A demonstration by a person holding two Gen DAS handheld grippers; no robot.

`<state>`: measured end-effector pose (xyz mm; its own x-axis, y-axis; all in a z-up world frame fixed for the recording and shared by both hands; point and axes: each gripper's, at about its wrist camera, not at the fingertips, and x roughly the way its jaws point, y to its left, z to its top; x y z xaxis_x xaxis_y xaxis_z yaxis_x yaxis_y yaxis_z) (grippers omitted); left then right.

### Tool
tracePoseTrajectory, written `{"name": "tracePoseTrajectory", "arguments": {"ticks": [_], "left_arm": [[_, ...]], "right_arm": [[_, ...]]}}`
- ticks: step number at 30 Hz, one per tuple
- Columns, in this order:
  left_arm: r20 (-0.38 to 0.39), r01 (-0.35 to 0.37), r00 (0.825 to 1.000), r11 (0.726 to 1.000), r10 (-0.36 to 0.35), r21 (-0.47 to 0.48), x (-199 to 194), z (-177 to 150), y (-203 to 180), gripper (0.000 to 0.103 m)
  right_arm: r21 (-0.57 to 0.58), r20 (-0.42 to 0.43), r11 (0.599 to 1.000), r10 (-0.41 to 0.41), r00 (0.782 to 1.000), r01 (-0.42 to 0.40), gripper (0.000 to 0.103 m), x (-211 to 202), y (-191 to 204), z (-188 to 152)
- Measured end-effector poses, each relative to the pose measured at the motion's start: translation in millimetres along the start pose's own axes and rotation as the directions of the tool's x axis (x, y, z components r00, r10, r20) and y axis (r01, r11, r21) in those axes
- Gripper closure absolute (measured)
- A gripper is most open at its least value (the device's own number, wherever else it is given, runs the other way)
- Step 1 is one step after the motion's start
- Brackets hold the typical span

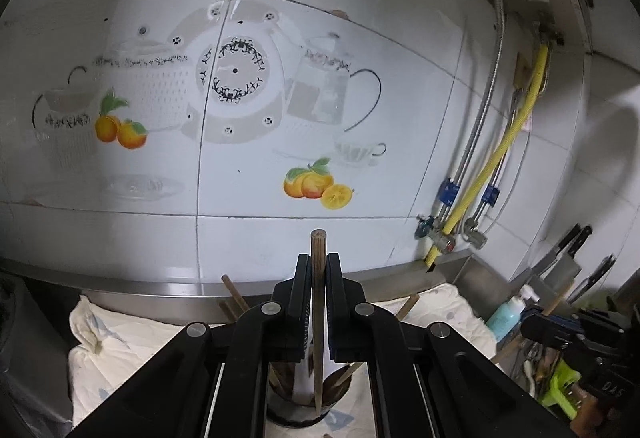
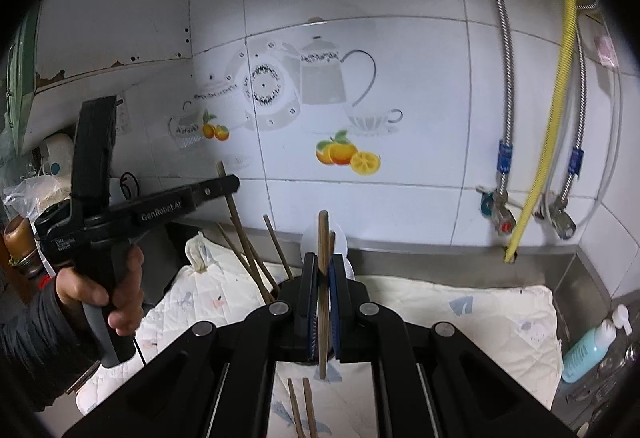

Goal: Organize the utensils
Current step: 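Lift the chopsticks in both tools up over the black cup, then lower the chopsticks into the cup and open both tools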

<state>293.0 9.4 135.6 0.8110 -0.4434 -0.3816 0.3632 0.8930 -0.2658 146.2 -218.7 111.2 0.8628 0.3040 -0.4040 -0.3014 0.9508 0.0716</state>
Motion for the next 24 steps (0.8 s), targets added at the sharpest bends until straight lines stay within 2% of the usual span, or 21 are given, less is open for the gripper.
{"name": "tracePoseTrajectory", "arguments": {"ticks": [3,9,13,21,24], "left_arm": [[0.024,0.02,1.0,1.0,-0.02,0.001,-5.1,9.6,1.6,0.097],[0.04,0.014,0.999,1.0,-0.015,0.022,-5.6,17.0,0.2,0.097],[0.008,0.002,1.0,1.0,-0.002,0.013,4.5,7.5,7.9,0.097],[-0.015,-0.052,0.998,0.997,0.053,0.065,22.2,-13.7,8.2,0.097],[-0.044,-0.046,0.998,0.997,0.049,0.058,28.0,-20.7,10.2,0.097]], "right_arm": [[-0.002,0.011,1.0,0.002,1.0,-0.002,0.095,4.4,3.4,6.6],[0.011,0.042,1.0,0.019,0.999,-0.02,0.095,14.7,10.2,20.6],[-0.004,0.055,1.0,0.024,0.998,-0.024,0.095,22.0,17.8,27.9],[0.016,0.083,1.0,0.017,0.996,-0.019,0.095,41.0,20.6,39.7],[0.014,0.087,1.0,0.007,0.996,-0.008,0.095,49.1,21.5,39.9]]}}
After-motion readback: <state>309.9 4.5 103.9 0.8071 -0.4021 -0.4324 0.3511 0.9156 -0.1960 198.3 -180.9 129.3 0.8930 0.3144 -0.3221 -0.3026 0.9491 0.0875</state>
